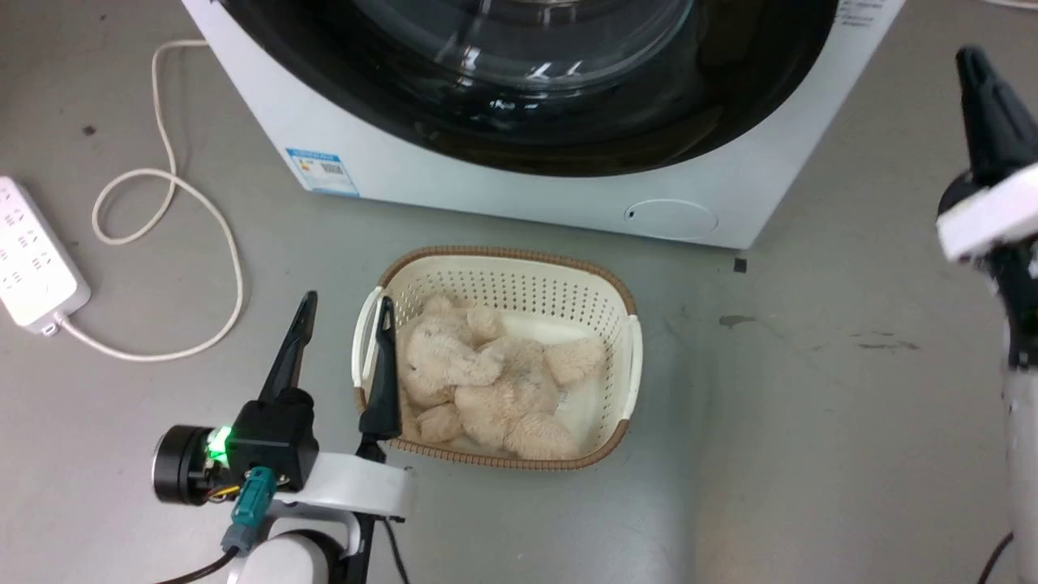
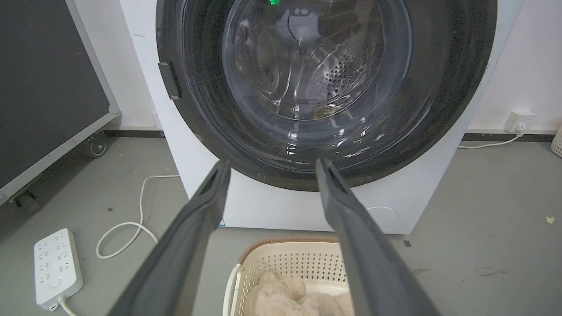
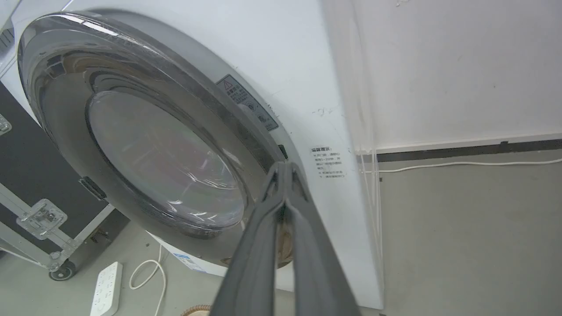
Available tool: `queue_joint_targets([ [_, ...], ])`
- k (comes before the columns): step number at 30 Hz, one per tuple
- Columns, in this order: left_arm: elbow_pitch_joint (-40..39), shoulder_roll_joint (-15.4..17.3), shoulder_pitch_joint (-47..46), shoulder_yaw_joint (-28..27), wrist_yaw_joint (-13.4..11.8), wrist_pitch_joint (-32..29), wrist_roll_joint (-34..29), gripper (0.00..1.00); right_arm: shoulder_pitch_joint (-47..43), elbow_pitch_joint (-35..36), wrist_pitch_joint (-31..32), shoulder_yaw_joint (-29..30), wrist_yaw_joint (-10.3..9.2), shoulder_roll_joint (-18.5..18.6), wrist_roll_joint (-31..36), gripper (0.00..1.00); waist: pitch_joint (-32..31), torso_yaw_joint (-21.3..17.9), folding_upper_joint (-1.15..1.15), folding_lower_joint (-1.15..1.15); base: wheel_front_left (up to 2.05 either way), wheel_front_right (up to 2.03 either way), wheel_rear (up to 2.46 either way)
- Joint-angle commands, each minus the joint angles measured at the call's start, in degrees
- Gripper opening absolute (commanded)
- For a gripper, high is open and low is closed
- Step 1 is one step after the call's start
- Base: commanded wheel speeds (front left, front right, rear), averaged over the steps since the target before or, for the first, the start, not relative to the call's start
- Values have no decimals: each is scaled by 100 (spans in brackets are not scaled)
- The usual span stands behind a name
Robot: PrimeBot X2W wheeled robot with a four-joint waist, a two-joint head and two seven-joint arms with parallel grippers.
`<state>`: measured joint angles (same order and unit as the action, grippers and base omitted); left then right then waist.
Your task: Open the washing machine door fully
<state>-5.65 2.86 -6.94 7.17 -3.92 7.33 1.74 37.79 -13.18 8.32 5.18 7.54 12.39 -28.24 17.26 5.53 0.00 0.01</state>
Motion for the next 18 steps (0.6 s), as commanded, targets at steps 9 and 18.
queue_joint_targets([
  [9,-113,1,-257,168,-105,170,40,100,1200,-969,872,434,-2,-55,-1102,0,316,186,0,-1,0,0,0],
  [18,-198,1,-363,328,-197,278,84,100,2330,-2203,1705,872,-3,79,-1716,0,592,330,0,-1,0,0,0],
])
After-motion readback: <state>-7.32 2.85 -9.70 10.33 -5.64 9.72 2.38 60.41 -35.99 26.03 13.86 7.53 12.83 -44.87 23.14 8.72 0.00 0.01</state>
